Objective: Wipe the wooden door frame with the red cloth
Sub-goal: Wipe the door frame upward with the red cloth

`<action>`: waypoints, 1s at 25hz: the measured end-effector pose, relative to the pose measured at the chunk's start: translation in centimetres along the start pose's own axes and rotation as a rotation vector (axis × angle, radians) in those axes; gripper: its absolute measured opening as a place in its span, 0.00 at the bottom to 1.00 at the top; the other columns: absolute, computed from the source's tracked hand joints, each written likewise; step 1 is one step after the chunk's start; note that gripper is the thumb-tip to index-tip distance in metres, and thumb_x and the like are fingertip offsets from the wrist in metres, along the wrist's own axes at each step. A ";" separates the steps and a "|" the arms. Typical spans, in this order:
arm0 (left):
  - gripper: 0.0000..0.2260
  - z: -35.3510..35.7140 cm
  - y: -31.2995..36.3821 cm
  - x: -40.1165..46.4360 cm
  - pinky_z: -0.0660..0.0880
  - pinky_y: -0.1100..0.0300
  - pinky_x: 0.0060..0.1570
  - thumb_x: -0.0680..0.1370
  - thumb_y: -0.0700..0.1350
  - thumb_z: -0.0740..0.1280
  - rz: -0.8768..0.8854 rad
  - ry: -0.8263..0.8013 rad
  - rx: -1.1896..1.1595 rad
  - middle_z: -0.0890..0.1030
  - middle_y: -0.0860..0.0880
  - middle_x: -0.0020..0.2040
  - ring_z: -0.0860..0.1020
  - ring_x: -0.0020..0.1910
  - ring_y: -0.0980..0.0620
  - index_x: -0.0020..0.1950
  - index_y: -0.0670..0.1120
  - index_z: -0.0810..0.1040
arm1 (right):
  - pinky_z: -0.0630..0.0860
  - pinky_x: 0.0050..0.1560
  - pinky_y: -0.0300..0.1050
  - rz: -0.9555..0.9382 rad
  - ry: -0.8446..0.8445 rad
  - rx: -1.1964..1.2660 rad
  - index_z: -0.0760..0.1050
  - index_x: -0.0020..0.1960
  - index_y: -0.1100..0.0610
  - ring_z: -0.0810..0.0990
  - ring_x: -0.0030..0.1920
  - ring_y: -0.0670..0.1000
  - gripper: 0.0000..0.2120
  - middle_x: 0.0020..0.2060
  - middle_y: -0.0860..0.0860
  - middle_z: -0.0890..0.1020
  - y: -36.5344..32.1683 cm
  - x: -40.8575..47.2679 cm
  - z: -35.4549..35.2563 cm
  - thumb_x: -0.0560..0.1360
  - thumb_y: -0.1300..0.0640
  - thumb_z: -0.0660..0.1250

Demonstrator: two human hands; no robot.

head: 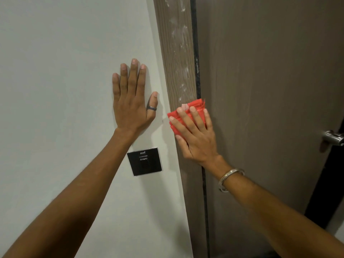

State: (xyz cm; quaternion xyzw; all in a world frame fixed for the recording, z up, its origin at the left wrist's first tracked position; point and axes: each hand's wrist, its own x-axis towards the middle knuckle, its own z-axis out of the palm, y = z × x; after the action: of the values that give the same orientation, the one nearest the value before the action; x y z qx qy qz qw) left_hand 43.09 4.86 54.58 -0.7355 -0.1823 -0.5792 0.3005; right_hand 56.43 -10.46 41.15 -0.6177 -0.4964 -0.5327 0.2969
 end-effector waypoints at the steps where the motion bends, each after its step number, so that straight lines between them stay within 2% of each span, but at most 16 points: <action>1: 0.32 -0.2 -0.2 0.0 0.37 0.51 0.82 0.85 0.60 0.55 -0.008 0.008 0.003 0.59 0.41 0.84 0.56 0.83 0.39 0.85 0.46 0.53 | 0.43 0.84 0.65 0.077 0.016 0.019 0.60 0.82 0.47 0.48 0.86 0.55 0.27 0.84 0.50 0.60 -0.7 0.5 0.0 0.84 0.44 0.56; 3: 0.32 0.1 0.1 0.3 0.37 0.51 0.82 0.85 0.60 0.55 -0.001 0.004 -0.004 0.58 0.42 0.84 0.55 0.84 0.39 0.85 0.46 0.53 | 0.44 0.83 0.66 0.196 0.036 0.005 0.59 0.82 0.46 0.47 0.86 0.55 0.28 0.84 0.49 0.58 -1.7 0.3 0.3 0.84 0.43 0.56; 7: 0.32 0.0 0.2 0.5 0.39 0.49 0.83 0.85 0.60 0.53 -0.009 -0.018 -0.018 0.57 0.42 0.85 0.54 0.84 0.40 0.85 0.47 0.50 | 0.44 0.83 0.67 -0.094 -0.011 0.005 0.61 0.82 0.47 0.47 0.86 0.55 0.27 0.83 0.49 0.59 1.8 0.4 -0.6 0.84 0.42 0.55; 8: 0.32 -0.2 0.2 0.4 0.38 0.49 0.83 0.85 0.59 0.53 -0.013 -0.020 -0.020 0.57 0.42 0.85 0.54 0.84 0.40 0.85 0.47 0.50 | 0.43 0.83 0.67 -0.075 -0.002 0.015 0.60 0.82 0.46 0.47 0.86 0.55 0.27 0.84 0.49 0.56 2.2 1.8 -0.8 0.85 0.42 0.54; 10: 0.32 -0.1 0.2 0.6 0.38 0.50 0.83 0.85 0.59 0.53 -0.008 -0.019 -0.017 0.56 0.42 0.85 0.51 0.85 0.41 0.85 0.47 0.50 | 0.41 0.84 0.65 0.086 0.043 0.030 0.56 0.83 0.45 0.47 0.86 0.55 0.28 0.85 0.48 0.51 1.0 4.7 -0.8 0.85 0.42 0.53; 12: 0.32 -0.2 0.1 0.7 0.38 0.49 0.83 0.85 0.59 0.53 -0.013 -0.032 -0.023 0.55 0.42 0.85 0.48 0.85 0.44 0.85 0.47 0.49 | 0.42 0.84 0.66 0.185 0.067 0.023 0.56 0.84 0.46 0.48 0.86 0.57 0.28 0.85 0.49 0.51 -0.1 6.0 -0.9 0.85 0.43 0.53; 15: 0.33 0.1 0.0 0.4 0.39 0.48 0.83 0.85 0.60 0.54 -0.008 -0.035 -0.025 0.54 0.43 0.86 0.46 0.85 0.45 0.85 0.47 0.50 | 0.44 0.83 0.68 -0.079 0.024 -0.054 0.57 0.83 0.46 0.51 0.86 0.58 0.28 0.84 0.52 0.57 1.9 5.5 -1.5 0.85 0.42 0.53; 18: 0.33 0.2 0.0 0.6 0.38 0.49 0.83 0.85 0.60 0.54 -0.011 -0.031 -0.006 0.54 0.43 0.86 0.44 0.85 0.46 0.85 0.46 0.51 | 0.44 0.83 0.69 -0.013 0.027 -0.050 0.57 0.84 0.45 0.51 0.86 0.58 0.28 0.84 0.52 0.58 1.6 6.8 -2.1 0.85 0.41 0.52; 21: 0.33 0.3 -0.2 0.5 0.39 0.48 0.84 0.84 0.60 0.55 0.011 -0.027 -0.030 0.54 0.43 0.86 0.46 0.85 0.44 0.85 0.46 0.51 | 0.44 0.83 0.68 -0.171 0.006 -0.105 0.55 0.84 0.46 0.50 0.86 0.56 0.29 0.85 0.51 0.55 2.1 7.8 -2.1 0.85 0.42 0.52; 22: 0.33 0.4 -0.2 0.4 0.39 0.48 0.84 0.84 0.60 0.54 0.017 -0.024 -0.021 0.53 0.43 0.86 0.47 0.85 0.43 0.85 0.46 0.51 | 0.43 0.84 0.67 -0.161 0.018 -0.083 0.54 0.84 0.47 0.50 0.86 0.57 0.29 0.85 0.50 0.55 2.6 8.6 -2.2 0.85 0.43 0.51; 24: 0.33 0.4 -0.2 0.5 0.40 0.47 0.84 0.85 0.60 0.54 0.011 -0.022 -0.008 0.53 0.43 0.86 0.49 0.85 0.42 0.85 0.46 0.51 | 0.43 0.84 0.65 0.032 0.060 -0.039 0.53 0.85 0.49 0.50 0.86 0.57 0.30 0.85 0.50 0.54 2.5 10.2 -2.7 0.85 0.42 0.49; 25: 0.33 0.4 -0.2 0.5 0.40 0.47 0.84 0.85 0.60 0.53 0.001 -0.017 -0.013 0.53 0.43 0.86 0.50 0.85 0.41 0.85 0.46 0.51 | 0.43 0.84 0.66 0.062 0.064 -0.043 0.53 0.85 0.50 0.50 0.86 0.57 0.30 0.85 0.50 0.54 2.5 10.5 -2.8 0.85 0.41 0.49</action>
State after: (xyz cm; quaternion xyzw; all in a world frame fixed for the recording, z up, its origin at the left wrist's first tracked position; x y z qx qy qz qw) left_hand 43.40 5.21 55.00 -0.7425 -0.1806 -0.5739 0.2945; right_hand 57.05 -10.70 52.33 -0.6219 -0.4558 -0.5532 0.3155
